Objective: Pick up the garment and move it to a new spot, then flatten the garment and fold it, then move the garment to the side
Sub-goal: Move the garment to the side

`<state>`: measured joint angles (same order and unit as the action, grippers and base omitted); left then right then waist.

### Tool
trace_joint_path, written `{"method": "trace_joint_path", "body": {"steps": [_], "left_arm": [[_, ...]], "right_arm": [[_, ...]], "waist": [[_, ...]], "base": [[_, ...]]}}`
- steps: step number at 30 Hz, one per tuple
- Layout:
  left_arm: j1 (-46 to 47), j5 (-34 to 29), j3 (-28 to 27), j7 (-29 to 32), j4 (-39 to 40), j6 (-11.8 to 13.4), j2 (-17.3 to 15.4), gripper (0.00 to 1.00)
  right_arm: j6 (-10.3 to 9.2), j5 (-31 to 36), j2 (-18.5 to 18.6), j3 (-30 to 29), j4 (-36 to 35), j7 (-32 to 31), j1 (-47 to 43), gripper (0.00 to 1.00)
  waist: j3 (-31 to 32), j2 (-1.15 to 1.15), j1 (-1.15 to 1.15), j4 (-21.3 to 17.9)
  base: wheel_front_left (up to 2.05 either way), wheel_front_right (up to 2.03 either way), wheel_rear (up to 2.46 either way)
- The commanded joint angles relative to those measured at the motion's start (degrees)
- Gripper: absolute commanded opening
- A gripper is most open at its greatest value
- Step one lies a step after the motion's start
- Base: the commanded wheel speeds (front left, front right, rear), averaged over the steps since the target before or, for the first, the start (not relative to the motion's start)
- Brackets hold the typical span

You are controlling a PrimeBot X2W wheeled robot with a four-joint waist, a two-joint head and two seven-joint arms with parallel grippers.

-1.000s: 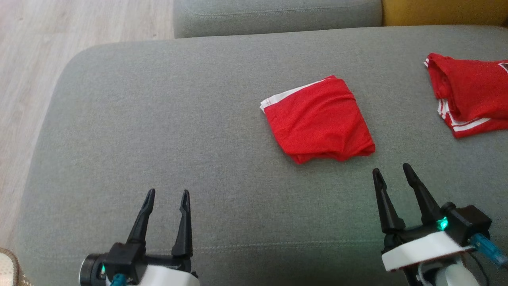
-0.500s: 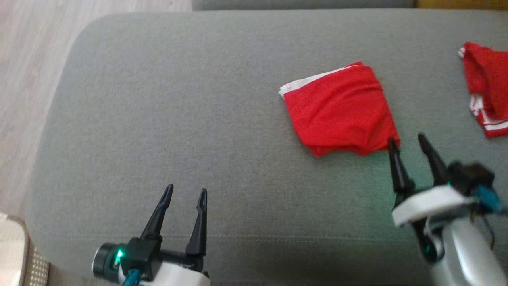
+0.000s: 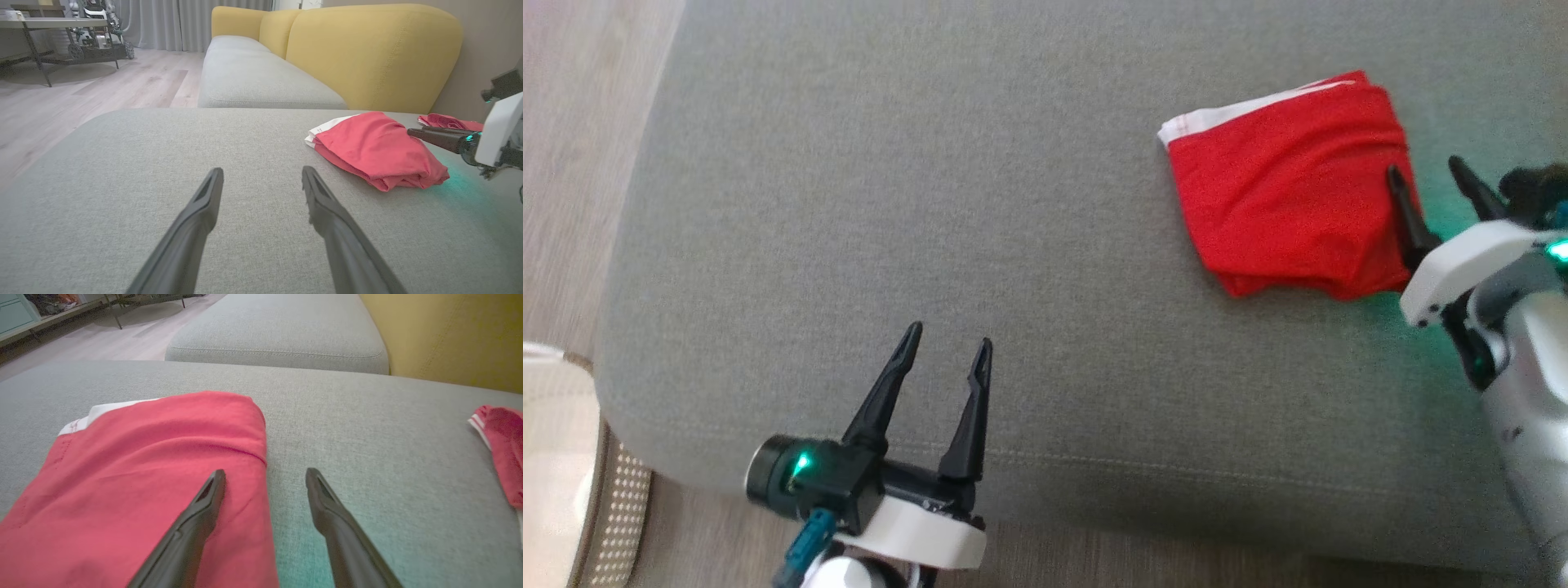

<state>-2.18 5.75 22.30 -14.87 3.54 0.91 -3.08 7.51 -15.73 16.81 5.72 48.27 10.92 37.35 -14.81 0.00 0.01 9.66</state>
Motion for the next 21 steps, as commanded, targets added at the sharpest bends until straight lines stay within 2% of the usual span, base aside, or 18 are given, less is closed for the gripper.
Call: {"method": "trace_joint_path", "body": {"steps": [1,5,9,10,11,15,21], "left_arm": [[2.22,0.29,-0.96,-0.13,1.84,-0.51,0.2,1.0],[3.27,0.73,-0.15,-0.13,1.34,-1.18,0.2,1.0],[3.98,0.86,0.09,-0.13,1.14,-1.22,0.2,1.0],[3.98,0.86,0.09,-0.13,1.14,-1.22,0.2,1.0],[4.13,0.84,0.05,-0.13,1.16,-1.12,0.2,1.0],[4.32,0.62,-0.26,-0.13,1.18,-0.7,0.2,1.0],[4.46,-0.19,-0.48,-0.13,1.8,-0.33,0.2,1.0]], "right_arm": [[-0.02,-1.51,1.53,2.34,-0.16,-0.68,2.04,1.0],[-0.02,-6.93,2.72,6.61,2.83,-4.6,4.61,0.98],[-0.02,-14.44,3.65,10.69,2.62,-8.04,5.16,0.16],[-0.02,-14.44,3.65,10.69,2.62,-8.04,5.16,0.16],[-0.02,-15.97,4.2,11.56,2.19,-8.23,5.17,0.0],[-0.02,-19.81,6.76,15.12,0.88,-7.65,4.98,0.0],[-0.02,-20.37,11.41,17.54,1.4,-4.71,6.87,0.0]], "waist": [[-2.0,0.0,-0.01,1.08],[-3.46,0.0,-0.01,1.56],[-4.01,0.0,-0.01,1.81],[-4.01,0.0,-0.01,1.81],[-4.09,0.0,-0.01,1.81],[-4.0,0.0,-0.01,1.3],[-4.21,0.0,-0.01,-1.05]], "base": [[0.0,0.0,0.0],[0.0,0.0,0.0],[0.0,0.0,0.0],[0.0,0.0,0.0],[0.0,0.0,0.0],[0.0,0.0,0.0],[0.0,0.0,0.0]]}}
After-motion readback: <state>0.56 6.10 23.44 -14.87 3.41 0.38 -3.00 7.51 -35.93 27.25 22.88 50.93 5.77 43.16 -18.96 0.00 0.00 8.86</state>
